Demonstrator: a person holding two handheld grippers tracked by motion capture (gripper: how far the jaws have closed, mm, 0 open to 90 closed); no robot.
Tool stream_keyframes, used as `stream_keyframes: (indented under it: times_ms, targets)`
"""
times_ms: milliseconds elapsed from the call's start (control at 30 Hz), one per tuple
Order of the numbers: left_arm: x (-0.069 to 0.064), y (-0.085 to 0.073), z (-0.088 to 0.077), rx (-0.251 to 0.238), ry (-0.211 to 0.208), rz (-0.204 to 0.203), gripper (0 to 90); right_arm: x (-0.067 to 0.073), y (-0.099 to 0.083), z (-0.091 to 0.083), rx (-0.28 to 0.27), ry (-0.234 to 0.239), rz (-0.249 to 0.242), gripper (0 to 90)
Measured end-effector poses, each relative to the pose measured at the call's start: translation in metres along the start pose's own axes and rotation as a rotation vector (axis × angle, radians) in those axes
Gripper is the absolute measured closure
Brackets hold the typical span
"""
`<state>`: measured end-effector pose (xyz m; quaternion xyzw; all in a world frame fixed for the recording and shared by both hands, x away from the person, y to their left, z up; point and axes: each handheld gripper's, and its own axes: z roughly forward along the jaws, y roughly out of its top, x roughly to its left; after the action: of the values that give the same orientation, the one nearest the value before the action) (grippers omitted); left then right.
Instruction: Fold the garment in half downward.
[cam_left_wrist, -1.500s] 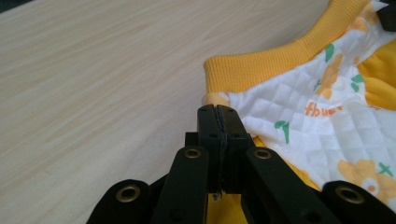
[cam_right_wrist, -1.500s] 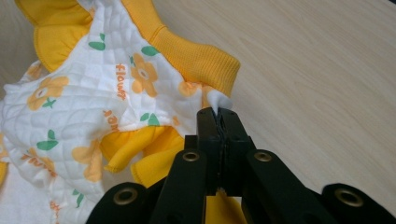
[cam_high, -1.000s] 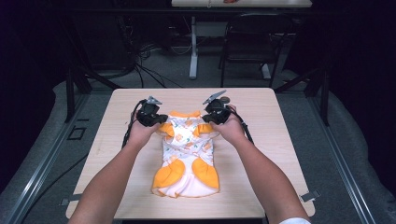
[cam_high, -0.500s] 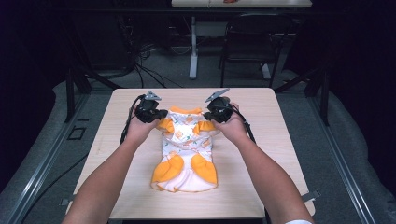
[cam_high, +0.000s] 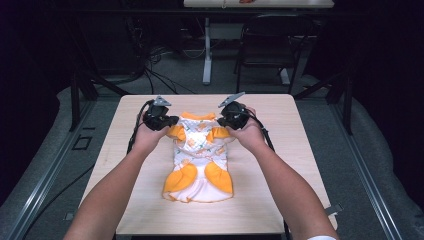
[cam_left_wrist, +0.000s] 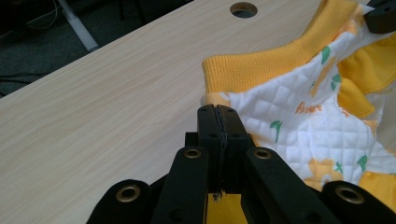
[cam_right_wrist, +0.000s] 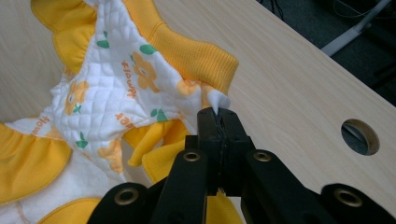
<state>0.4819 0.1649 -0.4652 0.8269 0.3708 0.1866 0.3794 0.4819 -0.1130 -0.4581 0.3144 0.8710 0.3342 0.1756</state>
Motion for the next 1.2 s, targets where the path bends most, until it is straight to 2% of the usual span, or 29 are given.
stream_keyframes:
  times_ms: [233,467,900,1200]
  targets:
    - [-0.001,0.003,-0.005,-0.006,-0.008,0.018,89.7,0.001,0.002,-0.004,-0.017,-0.006,-0.009,89.0]
    - [-0.006,0.002,-0.012,-0.024,-0.033,0.036,89.8,0.007,0.0,-0.014,-0.01,-0.015,-0.064,89.0]
    - [-0.018,-0.017,-0.025,-0.045,-0.069,0.075,89.7,0.023,-0.014,-0.022,-0.006,-0.014,-0.134,88.9]
    - [-0.025,-0.032,-0.033,-0.045,-0.088,0.095,89.7,0.038,-0.026,-0.028,-0.02,0.02,-0.15,88.9]
